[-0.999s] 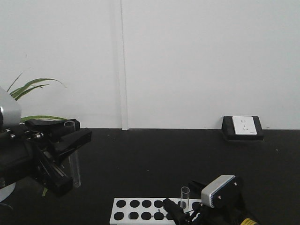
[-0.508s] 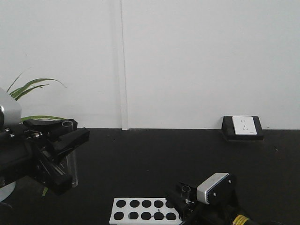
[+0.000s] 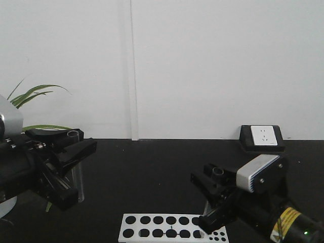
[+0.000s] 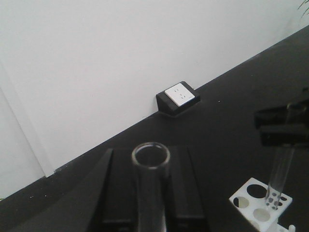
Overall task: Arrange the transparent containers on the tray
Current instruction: 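Lift the clear tube up out of the rack with the right gripper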
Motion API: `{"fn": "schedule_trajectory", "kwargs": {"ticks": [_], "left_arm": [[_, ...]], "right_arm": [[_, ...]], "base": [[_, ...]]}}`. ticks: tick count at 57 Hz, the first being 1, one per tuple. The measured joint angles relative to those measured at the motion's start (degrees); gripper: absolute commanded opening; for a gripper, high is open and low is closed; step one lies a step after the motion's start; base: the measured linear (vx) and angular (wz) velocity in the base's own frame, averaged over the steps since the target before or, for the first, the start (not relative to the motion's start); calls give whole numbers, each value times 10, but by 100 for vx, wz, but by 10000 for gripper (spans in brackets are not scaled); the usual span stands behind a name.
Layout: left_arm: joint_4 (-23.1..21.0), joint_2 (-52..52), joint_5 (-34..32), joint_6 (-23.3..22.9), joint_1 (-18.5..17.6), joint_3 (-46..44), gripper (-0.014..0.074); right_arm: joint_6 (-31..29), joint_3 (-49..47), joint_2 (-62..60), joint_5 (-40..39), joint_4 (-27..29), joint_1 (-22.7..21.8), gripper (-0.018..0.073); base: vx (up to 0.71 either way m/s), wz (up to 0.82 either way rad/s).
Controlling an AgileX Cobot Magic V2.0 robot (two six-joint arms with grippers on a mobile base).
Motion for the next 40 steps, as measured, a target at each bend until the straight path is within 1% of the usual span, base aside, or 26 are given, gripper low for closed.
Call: {"fn": "schedule_trajectory", "kwargs": {"ticks": [5, 11, 16, 21, 28, 40], "left_arm": [[0, 0, 0, -7, 0, 0, 0], [0, 0, 0, -12, 0, 0, 0], [0, 0, 0, -12, 0, 0, 0], [0, 0, 0, -20, 0, 0, 0], [0, 0, -2, -35, 0, 0, 0], [0, 0, -2, -39, 0, 0, 0]], "right_arm": [[27, -15, -67, 64, 0, 0, -13], [63, -38, -141, 161, -5, 0, -13], [76, -49, -193, 231, -17, 0, -13], [81, -52, -226, 282, -24, 0, -13], [83, -52, -239, 318, -25, 0, -13], [83, -52, -239, 327, -25, 0, -13]], "base": [[0, 0], [0, 0], [0, 0], [0, 0], [0, 0], [0, 0]]}}
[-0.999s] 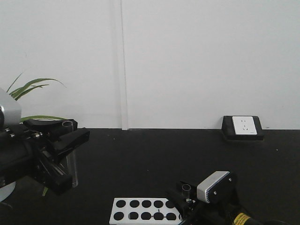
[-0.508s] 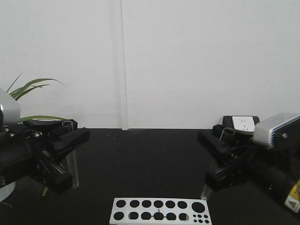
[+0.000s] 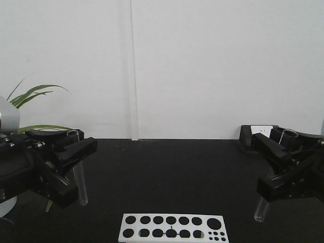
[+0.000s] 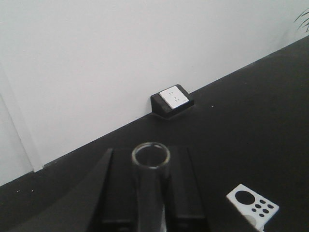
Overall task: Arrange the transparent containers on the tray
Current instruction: 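Lift the clear tube up out of the rack with the right gripper, then drive the base, holding both tubes, to the counter with the yellow tray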
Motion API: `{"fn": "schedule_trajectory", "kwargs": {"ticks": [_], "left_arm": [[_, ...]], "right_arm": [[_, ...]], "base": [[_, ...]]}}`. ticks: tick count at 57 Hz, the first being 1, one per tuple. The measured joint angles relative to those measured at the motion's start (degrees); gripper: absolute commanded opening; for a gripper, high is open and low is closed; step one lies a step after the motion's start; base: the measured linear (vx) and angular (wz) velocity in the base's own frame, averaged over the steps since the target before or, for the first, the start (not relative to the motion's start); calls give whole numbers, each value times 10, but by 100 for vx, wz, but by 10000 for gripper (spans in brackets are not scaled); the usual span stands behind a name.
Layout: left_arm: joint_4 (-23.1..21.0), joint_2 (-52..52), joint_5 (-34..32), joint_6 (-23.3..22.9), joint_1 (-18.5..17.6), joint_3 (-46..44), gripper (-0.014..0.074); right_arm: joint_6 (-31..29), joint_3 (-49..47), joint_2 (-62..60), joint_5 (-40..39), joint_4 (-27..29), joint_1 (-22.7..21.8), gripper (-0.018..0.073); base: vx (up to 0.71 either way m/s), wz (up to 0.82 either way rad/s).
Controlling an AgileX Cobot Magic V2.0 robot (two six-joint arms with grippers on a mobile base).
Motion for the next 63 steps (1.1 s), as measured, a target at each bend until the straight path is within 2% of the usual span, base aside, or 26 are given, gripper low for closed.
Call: {"fn": "schedule_trajectory", "kwargs": {"ticks": [63], "left_arm": [[0, 0, -4, -1, 0, 0, 0]], "right_arm": [[0, 0, 0, 4, 0, 0, -13]], "base": [[-3, 1]]}}
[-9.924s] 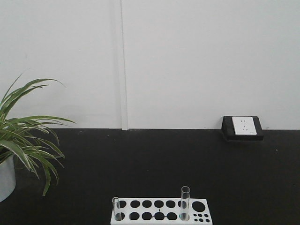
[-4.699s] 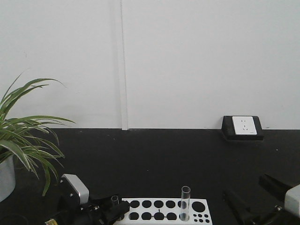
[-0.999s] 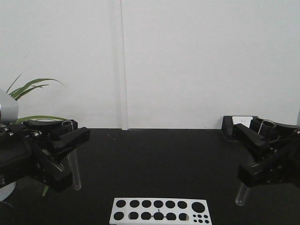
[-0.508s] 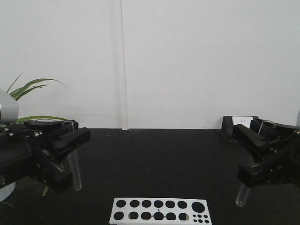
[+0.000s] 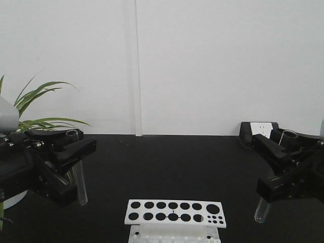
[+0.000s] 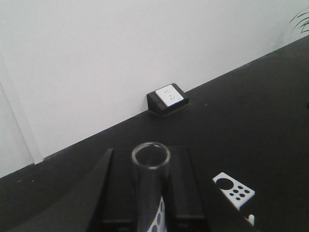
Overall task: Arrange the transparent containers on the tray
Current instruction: 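Drive the base, holding both tubes, to the counter with the yellow tray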
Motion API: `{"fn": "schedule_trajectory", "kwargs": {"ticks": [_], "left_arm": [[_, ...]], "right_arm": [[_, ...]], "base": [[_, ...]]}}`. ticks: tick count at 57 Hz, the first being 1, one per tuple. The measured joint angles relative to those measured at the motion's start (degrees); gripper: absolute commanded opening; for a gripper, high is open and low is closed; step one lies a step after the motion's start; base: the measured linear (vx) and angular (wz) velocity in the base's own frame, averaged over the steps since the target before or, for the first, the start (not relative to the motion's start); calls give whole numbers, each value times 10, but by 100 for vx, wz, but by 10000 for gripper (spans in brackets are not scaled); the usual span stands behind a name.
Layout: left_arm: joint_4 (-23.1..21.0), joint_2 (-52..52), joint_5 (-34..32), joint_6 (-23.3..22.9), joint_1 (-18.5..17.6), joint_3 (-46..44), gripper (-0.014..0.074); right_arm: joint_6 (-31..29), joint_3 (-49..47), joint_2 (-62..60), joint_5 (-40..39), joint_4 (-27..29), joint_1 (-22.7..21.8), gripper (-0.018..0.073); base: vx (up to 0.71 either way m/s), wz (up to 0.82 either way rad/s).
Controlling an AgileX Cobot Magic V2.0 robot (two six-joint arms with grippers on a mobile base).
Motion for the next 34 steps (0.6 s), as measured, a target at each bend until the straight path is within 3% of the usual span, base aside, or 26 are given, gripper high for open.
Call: {"fn": "schedule_trajectory", "kwargs": {"ticks": [34], "left_arm": [[0, 0, 0, 0, 0, 0, 0]], "right_arm": [[0, 0, 0, 2, 0, 0, -13]], "base": [[-29, -10]]}}
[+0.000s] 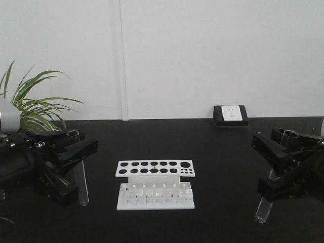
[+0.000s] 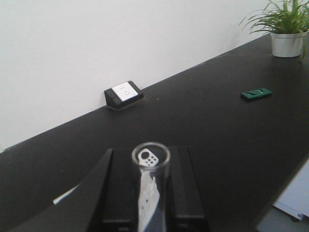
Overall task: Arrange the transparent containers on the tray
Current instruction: 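Drive the base, holding both tubes, to the counter with the yellow tray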
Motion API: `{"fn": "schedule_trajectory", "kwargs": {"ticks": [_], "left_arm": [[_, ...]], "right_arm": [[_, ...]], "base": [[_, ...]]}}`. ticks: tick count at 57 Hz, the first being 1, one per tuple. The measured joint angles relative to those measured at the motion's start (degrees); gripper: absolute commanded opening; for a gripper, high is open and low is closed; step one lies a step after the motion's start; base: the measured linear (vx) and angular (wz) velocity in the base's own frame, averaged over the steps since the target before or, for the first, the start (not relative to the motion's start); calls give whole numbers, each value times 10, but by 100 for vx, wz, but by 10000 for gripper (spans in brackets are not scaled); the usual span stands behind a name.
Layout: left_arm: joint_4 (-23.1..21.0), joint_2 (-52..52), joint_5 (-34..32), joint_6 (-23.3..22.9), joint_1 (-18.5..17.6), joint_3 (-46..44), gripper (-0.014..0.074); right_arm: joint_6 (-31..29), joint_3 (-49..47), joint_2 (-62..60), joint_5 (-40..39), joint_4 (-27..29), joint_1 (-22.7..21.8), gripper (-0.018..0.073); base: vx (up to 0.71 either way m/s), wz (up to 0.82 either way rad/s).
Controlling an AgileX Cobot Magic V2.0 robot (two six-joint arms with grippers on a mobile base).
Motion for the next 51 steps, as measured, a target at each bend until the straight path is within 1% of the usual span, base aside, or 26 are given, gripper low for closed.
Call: {"fn": "schedule_trajectory", "kwargs": {"ticks": [27, 51], "left_arm": [[0, 0, 0, 0, 0, 0, 0], [0, 0, 1, 0, 0, 0, 0]], "right_arm": [[0, 0, 0, 0, 0, 0, -13], [0, 0, 0, 1, 0, 0, -13]], "base": [[-37, 11], [-39, 20]]}}
